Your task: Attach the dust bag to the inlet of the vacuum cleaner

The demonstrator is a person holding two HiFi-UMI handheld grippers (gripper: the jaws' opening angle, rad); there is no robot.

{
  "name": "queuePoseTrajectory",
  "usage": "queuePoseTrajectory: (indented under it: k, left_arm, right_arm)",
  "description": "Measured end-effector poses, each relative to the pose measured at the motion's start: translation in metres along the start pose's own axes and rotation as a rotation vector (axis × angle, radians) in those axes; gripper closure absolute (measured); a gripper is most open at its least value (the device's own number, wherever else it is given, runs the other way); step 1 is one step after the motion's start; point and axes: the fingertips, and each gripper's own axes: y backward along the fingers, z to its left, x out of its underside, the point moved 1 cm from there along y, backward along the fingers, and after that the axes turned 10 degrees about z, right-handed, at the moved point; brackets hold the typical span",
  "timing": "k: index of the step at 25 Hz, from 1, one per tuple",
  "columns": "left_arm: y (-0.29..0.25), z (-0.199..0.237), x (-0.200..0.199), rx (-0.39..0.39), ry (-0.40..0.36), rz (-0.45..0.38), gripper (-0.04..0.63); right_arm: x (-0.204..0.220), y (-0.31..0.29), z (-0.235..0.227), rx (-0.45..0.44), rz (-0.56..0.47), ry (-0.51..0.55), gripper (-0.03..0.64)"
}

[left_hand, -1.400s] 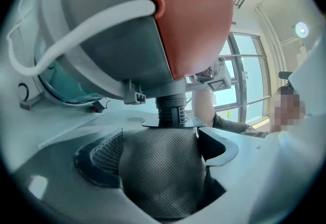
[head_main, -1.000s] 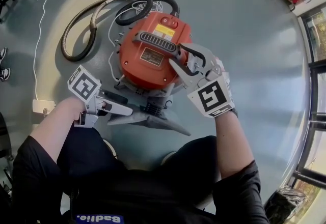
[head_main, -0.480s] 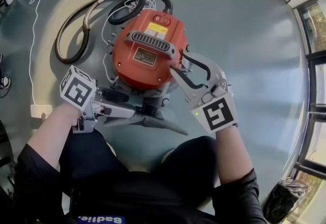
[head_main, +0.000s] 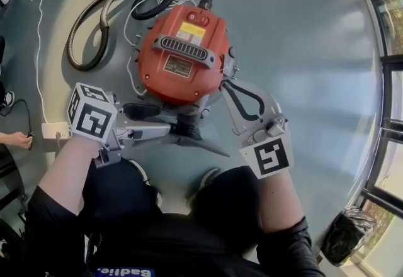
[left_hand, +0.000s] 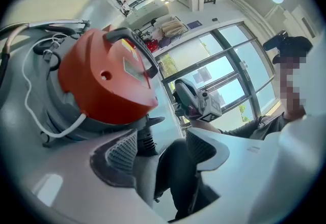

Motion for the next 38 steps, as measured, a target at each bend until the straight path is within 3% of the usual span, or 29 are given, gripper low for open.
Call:
queuePoseTrajectory:
  k: [4, 10, 13, 19, 28, 38]
  left_arm:
    - [0.011, -0.024, -0.010, -0.006, 0.023, -0.015, 0.278]
    - [0.025, -0.061, -0.020, -0.036, 0.059, -0.072, 0.283]
    - [0.036, -0.081, -0.023, -0.089, 0.053, -0.099, 0.299]
    - [0.061, -0.128, -0.020, -0.142, 0.077, -0.149, 0.307]
    - [0.109, -0.237, -0.018, -0.176, 0.093, -0.200, 0.330]
    - [0.135, -0.359, -0.025, -0.236, 0.083, -0.303, 0.347]
  right_arm:
    - [-0.017, 0.026, -0.019, 0.072, -0.074, -0.200, 0.623]
    - [-0.051, 0.052, -0.015, 0.051, -0.049, -0.284, 0.623]
    - [-0.071, 0.067, -0.018, 0.053, -0.040, -0.329, 0.623]
    - [-0.113, 0.103, -0.019, 0.033, 0.004, -0.362, 0.623]
    - [-0.188, 0.182, -0.021, -0.028, 0.081, -0.396, 0.623]
    - [-0.266, 0.269, -0.035, -0.091, 0.010, -0.367, 0.623]
